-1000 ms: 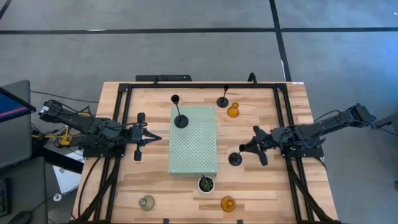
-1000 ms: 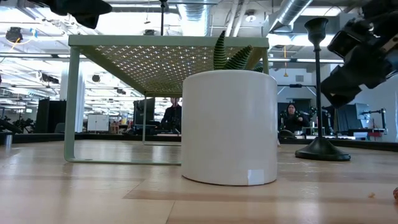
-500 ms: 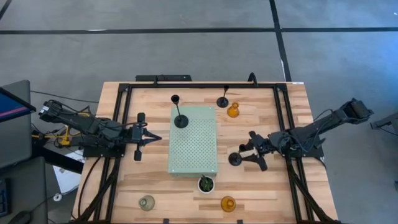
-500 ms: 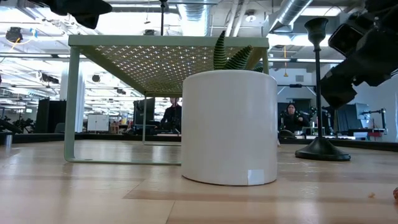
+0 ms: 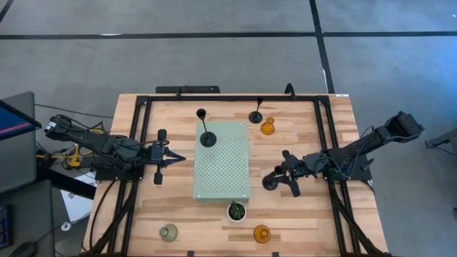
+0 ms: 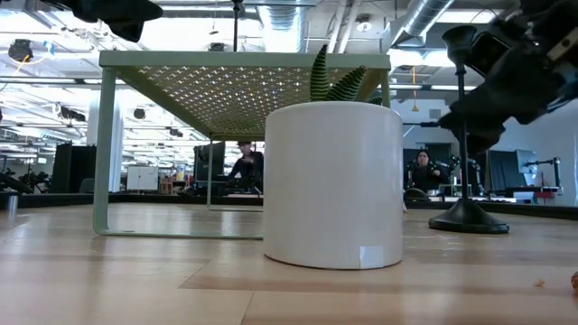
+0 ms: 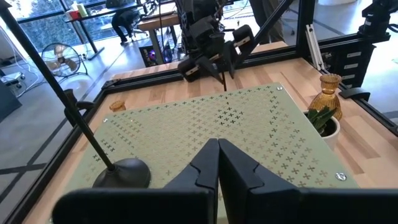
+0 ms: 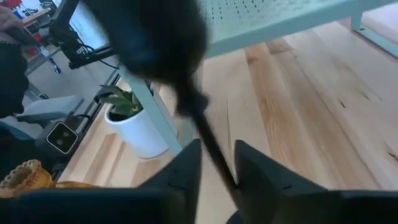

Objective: Pick & Place candle stick holders
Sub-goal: Put the bottom black candle holder on the shelf

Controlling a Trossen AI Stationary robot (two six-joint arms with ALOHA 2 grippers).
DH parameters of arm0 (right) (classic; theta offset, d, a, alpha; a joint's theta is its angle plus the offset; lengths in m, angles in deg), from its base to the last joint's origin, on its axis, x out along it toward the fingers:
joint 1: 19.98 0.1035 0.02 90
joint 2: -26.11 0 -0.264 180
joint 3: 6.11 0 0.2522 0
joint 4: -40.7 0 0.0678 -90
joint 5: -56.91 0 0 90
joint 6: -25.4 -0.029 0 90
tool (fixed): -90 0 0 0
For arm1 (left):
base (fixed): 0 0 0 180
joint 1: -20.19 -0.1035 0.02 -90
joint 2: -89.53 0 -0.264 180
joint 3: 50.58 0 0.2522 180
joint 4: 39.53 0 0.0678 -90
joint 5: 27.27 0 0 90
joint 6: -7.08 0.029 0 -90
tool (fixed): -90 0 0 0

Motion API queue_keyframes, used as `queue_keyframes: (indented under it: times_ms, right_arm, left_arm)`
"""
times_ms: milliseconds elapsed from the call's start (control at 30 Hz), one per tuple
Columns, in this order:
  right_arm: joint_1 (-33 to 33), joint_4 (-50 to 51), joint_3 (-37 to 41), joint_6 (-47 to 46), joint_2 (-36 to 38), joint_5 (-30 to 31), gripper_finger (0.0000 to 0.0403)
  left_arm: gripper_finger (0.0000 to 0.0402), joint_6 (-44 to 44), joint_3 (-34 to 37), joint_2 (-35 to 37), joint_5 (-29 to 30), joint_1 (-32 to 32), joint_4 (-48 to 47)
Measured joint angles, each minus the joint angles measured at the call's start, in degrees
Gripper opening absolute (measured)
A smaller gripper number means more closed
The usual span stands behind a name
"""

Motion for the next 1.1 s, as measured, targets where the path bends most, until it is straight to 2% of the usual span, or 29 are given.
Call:
queue_keyframes:
  times_ms: [133, 433, 567, 767, 1000, 1100]
  right_arm:
    - [0.0, 1.7, -1.7, -0.1, 0.4, -0.6, 0.0013]
    - [1.3, 22.9, -11.7, -2.9, 3.4, 1.9, 0.0006]
    - [1.3, 35.1, -18.4, -1.3, 5.6, 2.9, 0.0004]
    - [1.2, 51.3, -29.5, 3.3, 8.5, 7.6, 0.0003]
    - [-2.4, 50.9, -37.7, 14.6, 6.7, 8.7, 0.0001]
    - [-6.1, 47.1, -38.5, 19.1, 3.9, 5.2, 0.0001]
  left_arm:
    - [0.0010, 0.0, 0.0, 0.0, 0.0, 0.0, 0.0]
    - [0.0009, -0.1, 0.0, 0.0, 0.0, 0.0, 0.0]
    - [0.0008, -0.1, 0.0, 0.0, 0.0, 0.0, 0.0]
    - [0.0008, -0.1, 0.0, 0.0, 0.0, 0.0, 0.0]
    - [0.0007, -0.1, 0.2, 0.0, 0.0, 0.0, 0.1]
    - [0.0006, -0.1, 0.9, 0.0, 0.0, 0.0, 0.1]
